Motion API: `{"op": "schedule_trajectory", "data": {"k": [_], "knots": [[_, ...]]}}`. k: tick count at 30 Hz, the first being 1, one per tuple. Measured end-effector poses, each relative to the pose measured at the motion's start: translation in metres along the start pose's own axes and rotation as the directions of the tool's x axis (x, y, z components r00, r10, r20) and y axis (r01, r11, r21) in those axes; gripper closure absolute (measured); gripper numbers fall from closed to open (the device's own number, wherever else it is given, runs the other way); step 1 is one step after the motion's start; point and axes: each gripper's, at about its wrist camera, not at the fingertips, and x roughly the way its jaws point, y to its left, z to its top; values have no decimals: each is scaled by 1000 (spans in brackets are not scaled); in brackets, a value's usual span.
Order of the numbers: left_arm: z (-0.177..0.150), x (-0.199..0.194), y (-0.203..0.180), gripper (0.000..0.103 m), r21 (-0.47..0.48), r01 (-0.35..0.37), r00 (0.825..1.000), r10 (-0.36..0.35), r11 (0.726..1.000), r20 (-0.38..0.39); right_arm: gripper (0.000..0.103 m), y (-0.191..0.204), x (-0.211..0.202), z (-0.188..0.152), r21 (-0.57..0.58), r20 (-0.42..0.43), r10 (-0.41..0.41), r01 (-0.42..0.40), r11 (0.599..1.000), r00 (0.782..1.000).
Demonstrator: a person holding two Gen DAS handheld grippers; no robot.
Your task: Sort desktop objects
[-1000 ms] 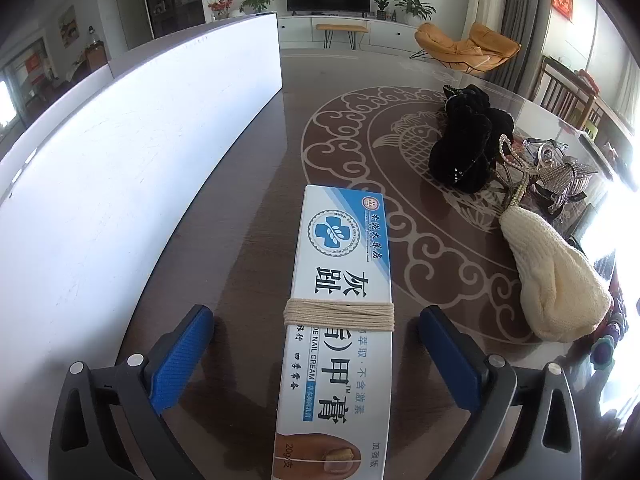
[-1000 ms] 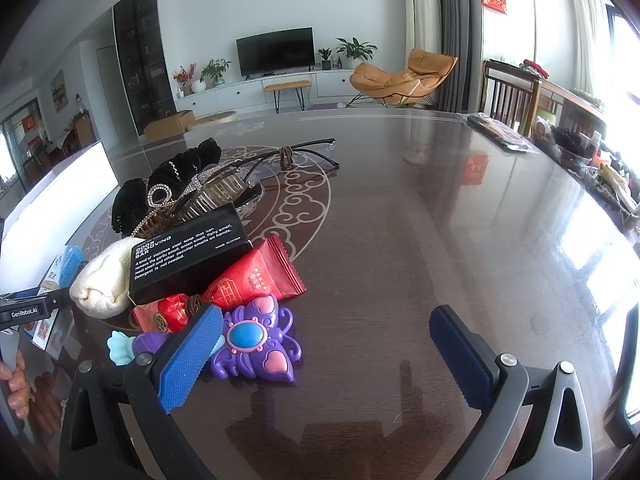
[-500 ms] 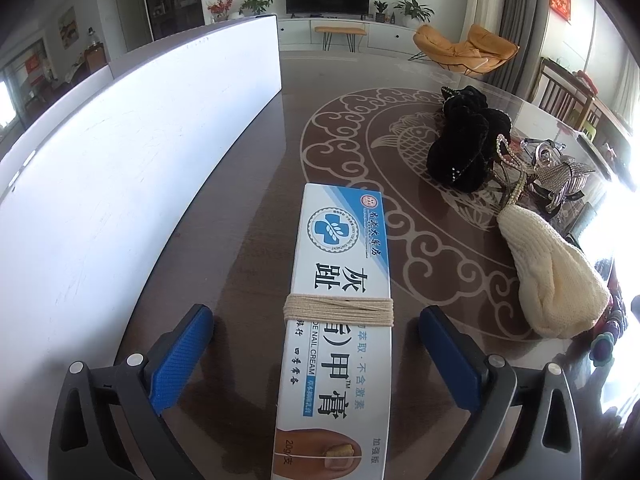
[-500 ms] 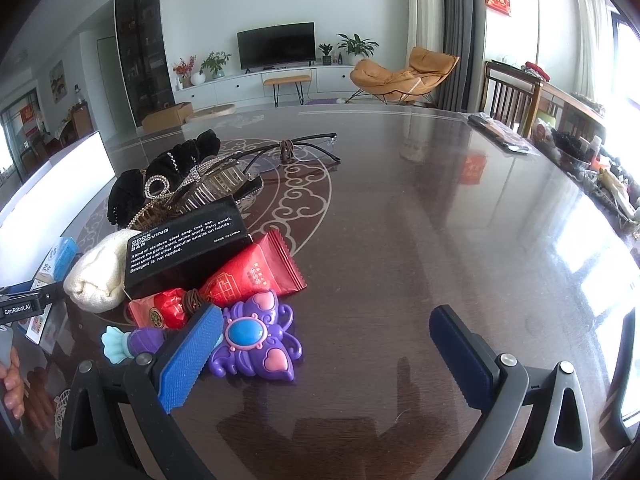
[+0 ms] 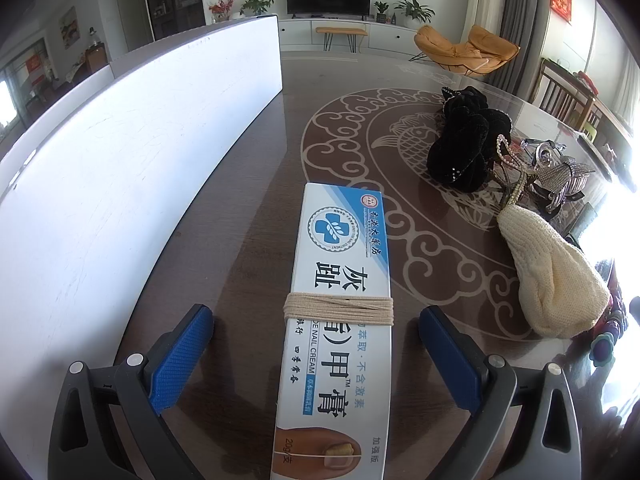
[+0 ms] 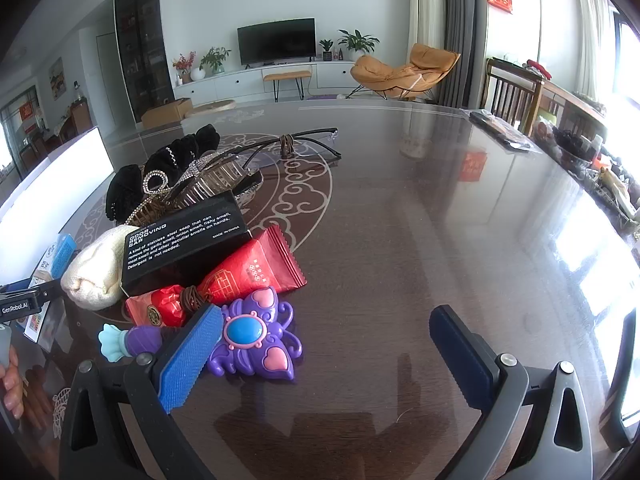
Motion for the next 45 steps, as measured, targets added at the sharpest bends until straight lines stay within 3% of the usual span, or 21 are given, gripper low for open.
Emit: {"op": "schedule_trajectory", "data": {"k": [45], "knots": [[1,2,0,0,1,0,1000,0,1000,2,0,-1,0,0,14,3,3,-3,1000,1000]]}}
